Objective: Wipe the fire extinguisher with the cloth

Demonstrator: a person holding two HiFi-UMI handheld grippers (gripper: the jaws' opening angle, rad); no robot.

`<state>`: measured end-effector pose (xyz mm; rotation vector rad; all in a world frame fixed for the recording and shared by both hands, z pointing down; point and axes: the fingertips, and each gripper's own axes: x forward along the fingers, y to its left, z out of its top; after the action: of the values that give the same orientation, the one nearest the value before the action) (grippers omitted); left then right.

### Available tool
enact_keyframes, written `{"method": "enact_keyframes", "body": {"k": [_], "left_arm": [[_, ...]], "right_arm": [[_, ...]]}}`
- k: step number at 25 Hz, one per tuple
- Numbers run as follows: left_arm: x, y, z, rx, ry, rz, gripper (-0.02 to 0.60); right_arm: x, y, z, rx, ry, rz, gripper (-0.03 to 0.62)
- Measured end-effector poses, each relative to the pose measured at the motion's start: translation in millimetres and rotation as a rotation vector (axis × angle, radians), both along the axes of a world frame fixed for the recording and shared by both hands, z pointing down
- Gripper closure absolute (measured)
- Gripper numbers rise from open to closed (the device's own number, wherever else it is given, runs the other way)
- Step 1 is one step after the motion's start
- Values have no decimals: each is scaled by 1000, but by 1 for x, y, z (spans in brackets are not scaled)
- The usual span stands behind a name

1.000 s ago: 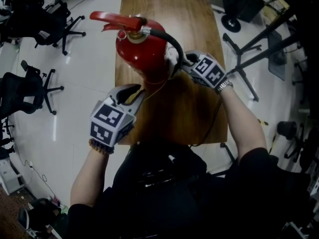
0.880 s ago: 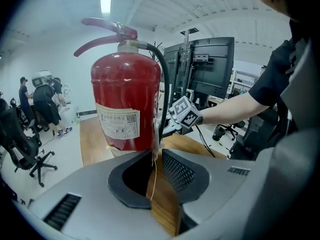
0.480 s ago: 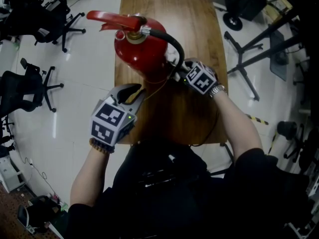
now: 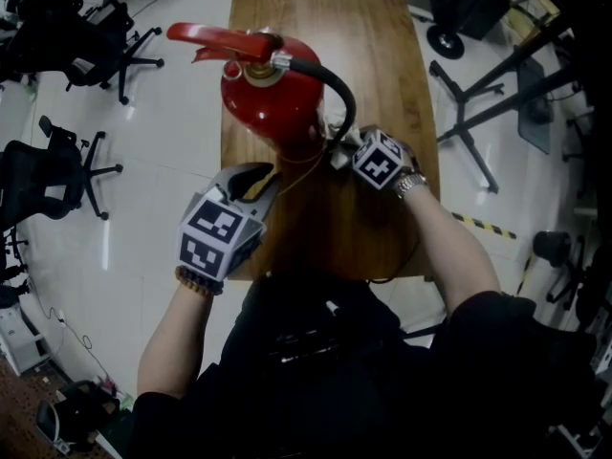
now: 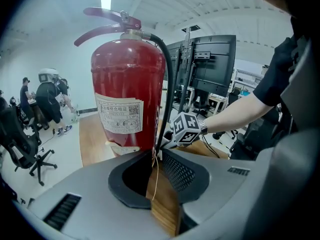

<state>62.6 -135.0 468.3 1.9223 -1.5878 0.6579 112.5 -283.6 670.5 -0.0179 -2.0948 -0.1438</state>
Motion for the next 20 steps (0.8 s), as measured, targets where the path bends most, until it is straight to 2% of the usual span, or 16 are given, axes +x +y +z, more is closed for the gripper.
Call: {"method": "enact_keyframes", "body": {"k": [4, 7, 14, 20], "left_arm": [[-2, 6, 0, 9, 11, 36, 532], [-10, 9, -2, 20, 20, 77, 532], [-45, 29, -2, 43, 47, 228, 532], [-64, 37, 2, 76, 11, 393, 532]], "right_arm": [[18, 6, 11, -32, 66, 91, 479], [27, 1, 7, -10, 75, 176, 479], [49, 15, -19, 20, 56, 481, 479], [63, 40, -64, 76, -16, 700, 479]]}}
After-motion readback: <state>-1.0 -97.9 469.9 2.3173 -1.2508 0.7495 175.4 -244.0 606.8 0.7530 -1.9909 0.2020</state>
